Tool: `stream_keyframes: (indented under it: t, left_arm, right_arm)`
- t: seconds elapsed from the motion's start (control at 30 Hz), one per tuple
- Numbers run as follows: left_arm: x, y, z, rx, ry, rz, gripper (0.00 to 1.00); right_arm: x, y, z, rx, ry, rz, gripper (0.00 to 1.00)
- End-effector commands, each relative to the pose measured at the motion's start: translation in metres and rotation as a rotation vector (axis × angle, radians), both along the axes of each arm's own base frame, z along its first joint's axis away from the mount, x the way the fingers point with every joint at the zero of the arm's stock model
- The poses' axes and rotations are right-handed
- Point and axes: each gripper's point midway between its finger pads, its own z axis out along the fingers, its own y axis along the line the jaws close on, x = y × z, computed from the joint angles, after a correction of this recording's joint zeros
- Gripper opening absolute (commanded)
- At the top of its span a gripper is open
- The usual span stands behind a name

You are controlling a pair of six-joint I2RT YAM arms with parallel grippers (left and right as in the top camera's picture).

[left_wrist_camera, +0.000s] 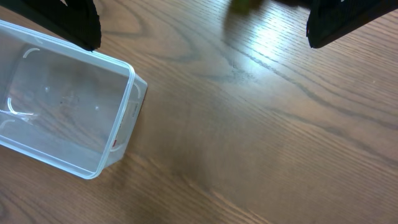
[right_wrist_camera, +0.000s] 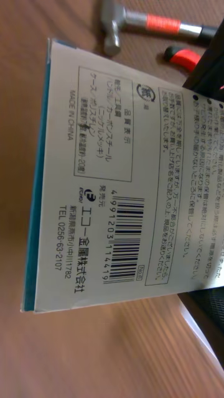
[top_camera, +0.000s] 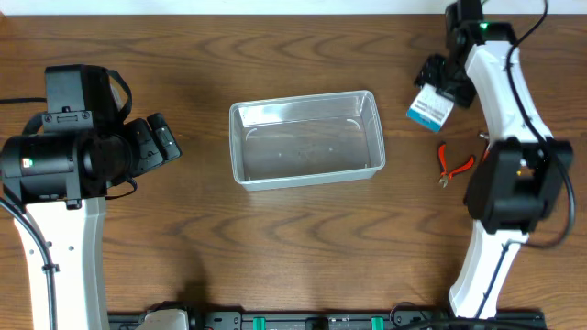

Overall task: Pack container
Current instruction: 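Carry the box with the right gripper and drop it into container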

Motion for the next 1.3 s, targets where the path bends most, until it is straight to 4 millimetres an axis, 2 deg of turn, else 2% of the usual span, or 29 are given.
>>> stream_keyframes:
  t: [0.0,0.1,0.2,0.33,0.5,0.63,0.73,1.07,1.17,1.27]
  left_arm:
    - [-0.001,0.001,-0.002,0.017,0.012,-0.013,0.98]
    - [0.000,0.002,-0.002,0.018,0.006,-0.013,0.98]
    - [0.002,0.002,-0.001,0.018,-0.002,-0.013,0.98]
    - [0.002,0.002,-0.001,0.019,-0.003,-0.013,0.98]
    - [0.002,0.002,-0.001,0.018,-0.003,-0.013,0.98]
    - [0.002,0.002,-0.001,0.018,-0.003,-0.013,0.98]
    - [0.002,0.002,-0.001,0.018,-0.003,-0.013,0.98]
    - [0.003,0.002,-0.001,0.020,-0.003,-0.017,0.98]
    - [0.003,0.002,-0.001,0.021,-0.003,-0.019,0.98]
    - [0.003,0.002,-0.001,0.021,-0.003,-0.019,0.98]
  right_arm:
    - [0.003,0.046,0.078,0.010,-0.187,0.289,0.01]
    - [-0.008,0.109,0.113,0.034,-0.305,0.724,0.01]
    - [-0.028,0.156,0.127,-0.040,-0.357,1.087,0.01]
    - [-0.047,0.201,0.120,-0.134,-0.361,1.393,0.01]
    - [-0.070,0.236,0.097,-0.180,-0.324,1.670,0.01]
    - [-0.088,0.246,0.072,-0.189,-0.245,1.865,0.01]
    - [-0.102,0.250,0.045,-0.166,-0.150,1.997,0.01]
    - [-0.110,0.262,-0.043,-0.052,0.065,2.054,0.01]
    - [-0.112,0.261,-0.063,-0.024,0.116,2.054,0.04]
    - [-0.116,0.263,-0.074,0.018,0.131,2.055,0.12]
